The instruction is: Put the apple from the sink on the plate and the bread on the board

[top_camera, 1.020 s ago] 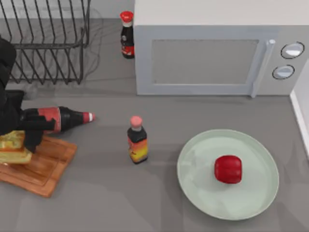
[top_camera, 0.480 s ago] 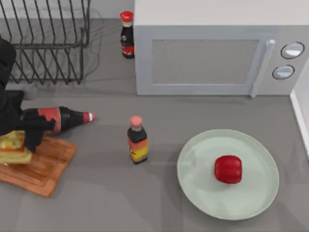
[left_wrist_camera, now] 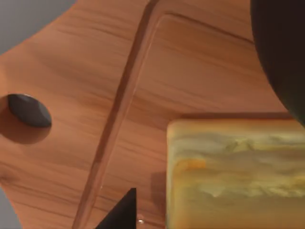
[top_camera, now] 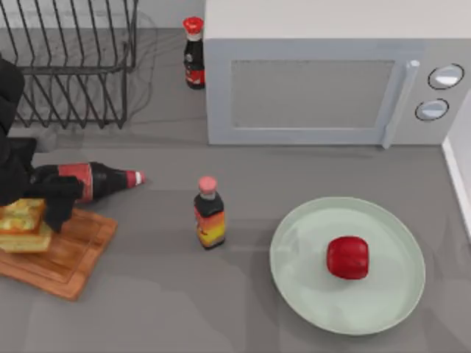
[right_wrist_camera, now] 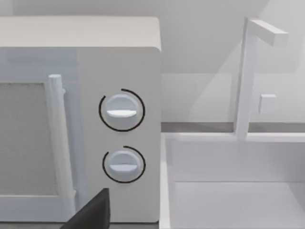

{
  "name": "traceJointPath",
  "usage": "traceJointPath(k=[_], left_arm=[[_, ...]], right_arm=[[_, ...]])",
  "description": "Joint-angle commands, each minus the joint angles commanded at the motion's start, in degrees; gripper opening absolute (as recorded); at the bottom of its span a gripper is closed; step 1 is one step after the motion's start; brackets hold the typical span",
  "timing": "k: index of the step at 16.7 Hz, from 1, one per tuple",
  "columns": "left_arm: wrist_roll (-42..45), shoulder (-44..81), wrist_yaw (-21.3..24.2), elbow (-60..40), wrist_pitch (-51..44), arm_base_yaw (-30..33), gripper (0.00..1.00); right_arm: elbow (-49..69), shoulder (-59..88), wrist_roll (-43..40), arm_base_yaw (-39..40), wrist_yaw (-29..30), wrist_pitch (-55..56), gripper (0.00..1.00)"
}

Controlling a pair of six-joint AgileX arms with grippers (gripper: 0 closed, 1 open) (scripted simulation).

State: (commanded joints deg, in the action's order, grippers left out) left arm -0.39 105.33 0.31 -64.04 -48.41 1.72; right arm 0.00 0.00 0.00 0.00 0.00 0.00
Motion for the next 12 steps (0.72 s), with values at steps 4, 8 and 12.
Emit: traceJointPath(k=[4, 8, 12], left_arm=[[0.0, 0.0, 0.0, 0.0, 0.0, 0.0, 1.00], [0.0, 0.0, 0.0, 0.0, 0.0, 0.1, 1.00], [0.1, -3.5, 0.6, 2.8, 0.3, 0.4, 1.00]], right_arm=[[0.0, 0.0, 0.0, 0.0, 0.0, 0.0, 1.00], [0.0, 0.0, 0.0, 0.0, 0.0, 0.0, 1.00], [0.0, 0.0, 0.0, 0.0, 0.0, 0.0, 1.00]])
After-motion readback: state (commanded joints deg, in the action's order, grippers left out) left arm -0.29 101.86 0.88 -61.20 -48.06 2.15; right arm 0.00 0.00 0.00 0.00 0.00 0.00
